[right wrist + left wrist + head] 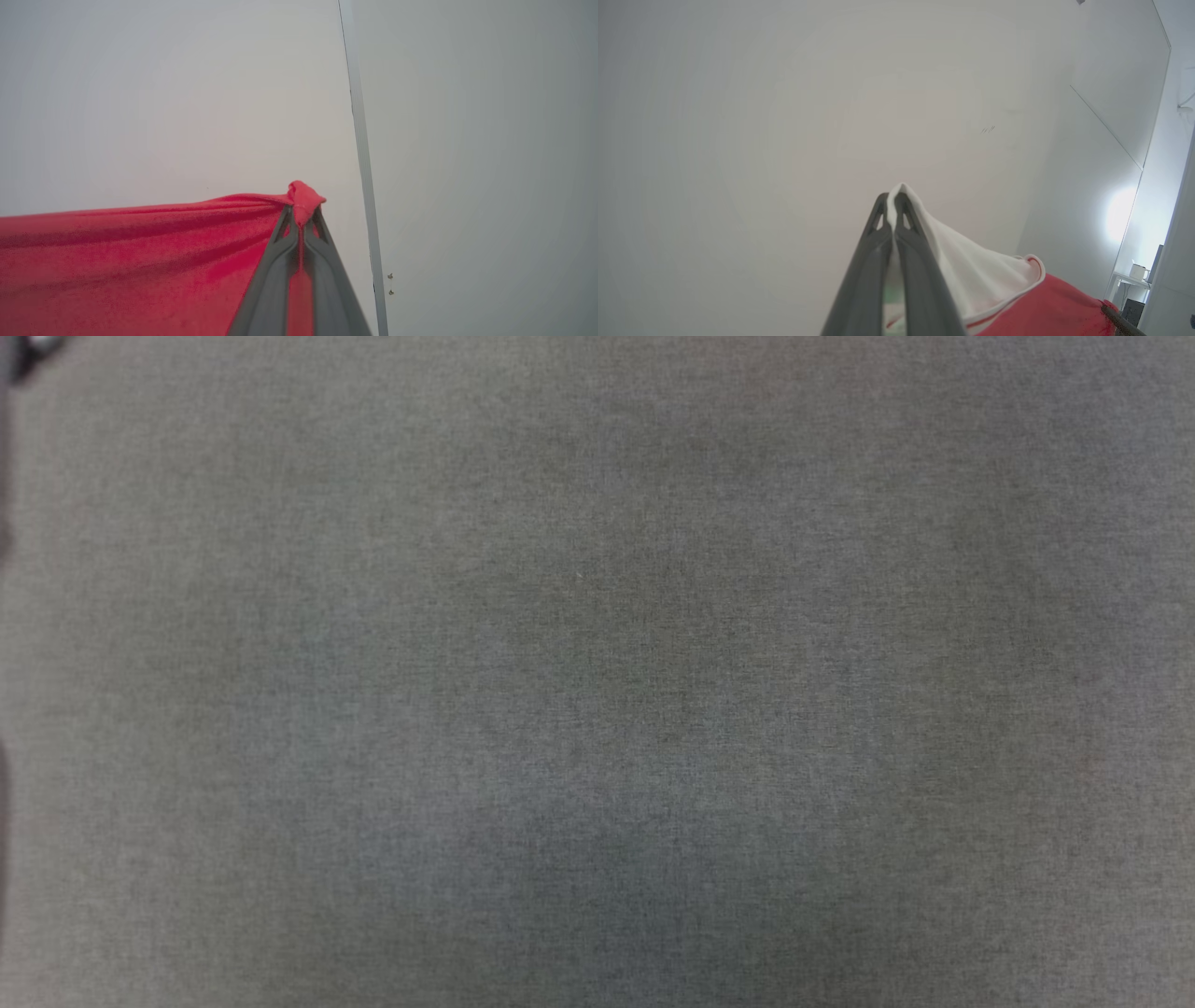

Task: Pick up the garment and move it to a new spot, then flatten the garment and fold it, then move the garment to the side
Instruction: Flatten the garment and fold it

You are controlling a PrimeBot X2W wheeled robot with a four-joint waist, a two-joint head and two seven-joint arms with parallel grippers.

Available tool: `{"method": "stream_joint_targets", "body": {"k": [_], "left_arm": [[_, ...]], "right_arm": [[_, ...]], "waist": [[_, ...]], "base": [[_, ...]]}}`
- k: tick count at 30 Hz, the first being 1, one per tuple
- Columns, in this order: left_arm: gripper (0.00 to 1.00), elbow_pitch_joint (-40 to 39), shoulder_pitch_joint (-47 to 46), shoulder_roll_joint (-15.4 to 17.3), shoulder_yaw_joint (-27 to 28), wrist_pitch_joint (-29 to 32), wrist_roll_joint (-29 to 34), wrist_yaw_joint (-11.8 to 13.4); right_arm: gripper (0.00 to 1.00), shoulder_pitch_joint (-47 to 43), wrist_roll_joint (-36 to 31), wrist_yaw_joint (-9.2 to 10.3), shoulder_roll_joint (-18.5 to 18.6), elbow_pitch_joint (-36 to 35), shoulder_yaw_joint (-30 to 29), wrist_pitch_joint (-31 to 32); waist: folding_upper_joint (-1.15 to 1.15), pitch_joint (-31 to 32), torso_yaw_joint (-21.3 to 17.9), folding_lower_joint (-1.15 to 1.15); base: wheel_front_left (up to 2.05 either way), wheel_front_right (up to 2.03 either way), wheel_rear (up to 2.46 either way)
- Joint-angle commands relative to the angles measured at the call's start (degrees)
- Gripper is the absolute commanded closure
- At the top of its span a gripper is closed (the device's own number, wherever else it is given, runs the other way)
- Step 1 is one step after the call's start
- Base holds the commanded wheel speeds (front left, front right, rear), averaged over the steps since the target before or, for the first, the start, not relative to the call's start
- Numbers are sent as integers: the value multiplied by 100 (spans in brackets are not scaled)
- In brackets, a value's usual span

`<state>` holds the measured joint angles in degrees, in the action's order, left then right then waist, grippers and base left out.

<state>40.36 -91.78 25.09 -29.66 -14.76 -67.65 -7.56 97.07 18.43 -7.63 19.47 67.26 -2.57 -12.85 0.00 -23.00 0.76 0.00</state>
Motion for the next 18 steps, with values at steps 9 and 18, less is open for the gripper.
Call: {"method": "stream_joint_targets", "body": {"k": [9,18], "left_arm": [[100,-1267,2071,17,-157,-32,-828,16],[100,-2710,4889,319,139,-35,-971,16]], "right_arm": [[100,-1470,401,21,-254,-115,567,-97],[100,-3950,2036,17,210,-1743,1527,598]], "waist": [[0,179,8,0],[0,555,-68,0]], "base": [[0,0,0],[0,0,0]]}}
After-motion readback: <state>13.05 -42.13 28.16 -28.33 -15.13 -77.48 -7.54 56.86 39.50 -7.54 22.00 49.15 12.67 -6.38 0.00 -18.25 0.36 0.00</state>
